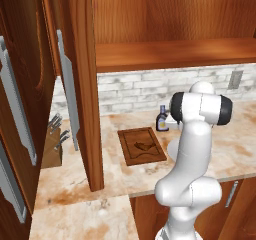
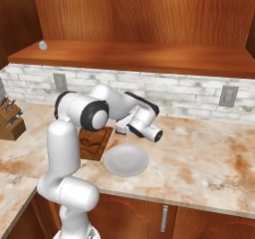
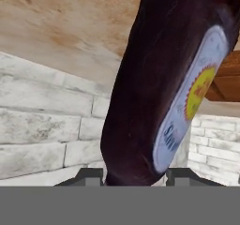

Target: Pick the chicken drumstick from the plate and place it on the cutting board. Then pick the condiment bottle from the cabinet and place it next to the cutting board.

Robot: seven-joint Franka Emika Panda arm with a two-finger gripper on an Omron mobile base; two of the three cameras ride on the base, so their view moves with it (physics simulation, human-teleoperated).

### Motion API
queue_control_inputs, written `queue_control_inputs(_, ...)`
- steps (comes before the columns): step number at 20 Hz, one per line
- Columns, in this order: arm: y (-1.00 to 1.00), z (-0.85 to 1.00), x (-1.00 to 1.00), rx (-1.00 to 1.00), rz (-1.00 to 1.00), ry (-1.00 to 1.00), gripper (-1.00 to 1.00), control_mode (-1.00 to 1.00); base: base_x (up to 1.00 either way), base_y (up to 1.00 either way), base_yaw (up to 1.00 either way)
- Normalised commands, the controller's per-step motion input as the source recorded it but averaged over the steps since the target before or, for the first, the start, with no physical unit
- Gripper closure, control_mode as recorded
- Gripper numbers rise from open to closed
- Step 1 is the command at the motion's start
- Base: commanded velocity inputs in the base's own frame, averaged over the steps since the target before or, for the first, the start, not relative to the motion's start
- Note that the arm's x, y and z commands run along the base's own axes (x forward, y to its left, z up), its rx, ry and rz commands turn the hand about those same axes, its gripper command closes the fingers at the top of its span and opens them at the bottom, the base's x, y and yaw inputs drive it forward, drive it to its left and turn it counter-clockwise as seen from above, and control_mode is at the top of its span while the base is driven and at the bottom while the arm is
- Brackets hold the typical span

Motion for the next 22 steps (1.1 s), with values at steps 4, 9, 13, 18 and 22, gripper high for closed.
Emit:
queue_control_inputs(4, 0.0, -0.18, 0.0, 0.0, 0.0, -0.04, 1.0, -1.0, 0.0, 0.0, 0.0)
queue_control_inputs(9, 0.0, -0.16, -0.03, 0.0, 0.01, -0.07, 1.0, -1.0, 0.0, 0.0, 0.0)
queue_control_inputs(13, 0.0, -0.16, -0.1, 0.0, 0.02, -0.1, 1.0, -1.0, 0.0, 0.0, 0.0)
queue_control_inputs(18, 0.0, -0.18, -0.12, 0.0, 0.02, -0.1, 1.0, -1.0, 0.0, 0.0, 0.0)
queue_control_inputs(22, 0.0, -0.21, -0.13, 0.0, 0.03, -0.11, 1.0, -1.0, 0.0, 0.0, 0.0)
